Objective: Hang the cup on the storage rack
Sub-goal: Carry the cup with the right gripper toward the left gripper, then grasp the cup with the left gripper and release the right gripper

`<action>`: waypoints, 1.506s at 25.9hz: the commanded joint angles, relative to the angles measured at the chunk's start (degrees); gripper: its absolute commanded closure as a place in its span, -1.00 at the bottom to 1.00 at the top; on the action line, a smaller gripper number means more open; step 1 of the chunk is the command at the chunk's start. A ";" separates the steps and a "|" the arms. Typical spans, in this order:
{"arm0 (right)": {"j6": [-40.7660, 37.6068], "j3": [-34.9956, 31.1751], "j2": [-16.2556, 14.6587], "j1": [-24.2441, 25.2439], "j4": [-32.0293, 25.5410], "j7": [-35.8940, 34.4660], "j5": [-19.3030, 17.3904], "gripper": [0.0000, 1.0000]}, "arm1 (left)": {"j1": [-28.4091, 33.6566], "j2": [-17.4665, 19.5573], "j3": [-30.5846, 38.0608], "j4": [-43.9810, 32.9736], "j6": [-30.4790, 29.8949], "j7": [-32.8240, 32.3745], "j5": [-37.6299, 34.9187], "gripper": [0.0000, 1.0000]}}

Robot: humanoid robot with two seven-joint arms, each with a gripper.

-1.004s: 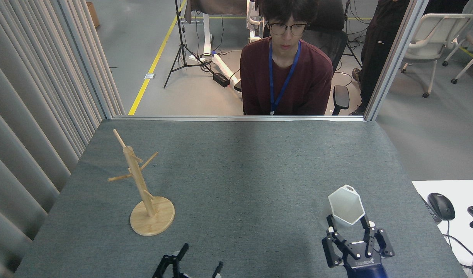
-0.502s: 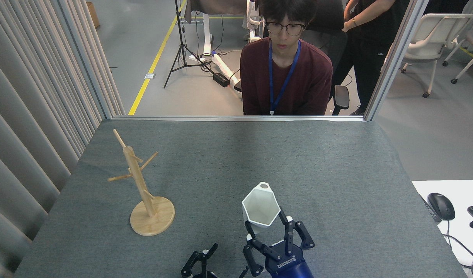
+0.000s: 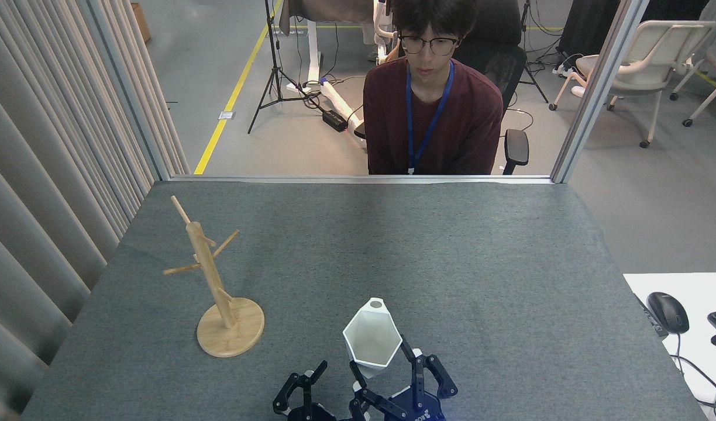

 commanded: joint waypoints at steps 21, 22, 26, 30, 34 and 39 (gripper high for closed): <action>0.48 3.27 0.05 0.14 0.18 -0.15 0.94 -0.25 | -1.57 -0.35 -0.70 -3.31 -1.85 -1.35 0.19 -1.00; 0.84 3.71 0.14 0.23 0.27 -0.15 2.00 -0.25 | -1.57 -0.35 -0.70 -3.40 -1.93 -1.35 0.19 -1.00; 1.10 5.29 0.31 1.37 0.44 -0.42 3.32 -0.25 | -1.57 -0.35 -0.70 -3.75 -2.37 -1.35 0.19 -1.00; 1.54 5.29 0.22 1.81 0.44 -0.77 3.32 -0.25 | -1.57 -0.27 -0.70 -3.75 -2.37 -1.35 0.19 -1.00; 1.54 5.29 0.05 1.90 0.44 -0.77 3.32 -0.25 | -1.57 -0.35 -0.70 -4.19 -2.37 -1.44 0.19 -0.99; 1.63 5.38 0.31 1.99 0.44 -0.86 3.32 -0.26 | -1.48 -0.27 -0.70 -5.24 -2.46 -2.40 0.10 -0.16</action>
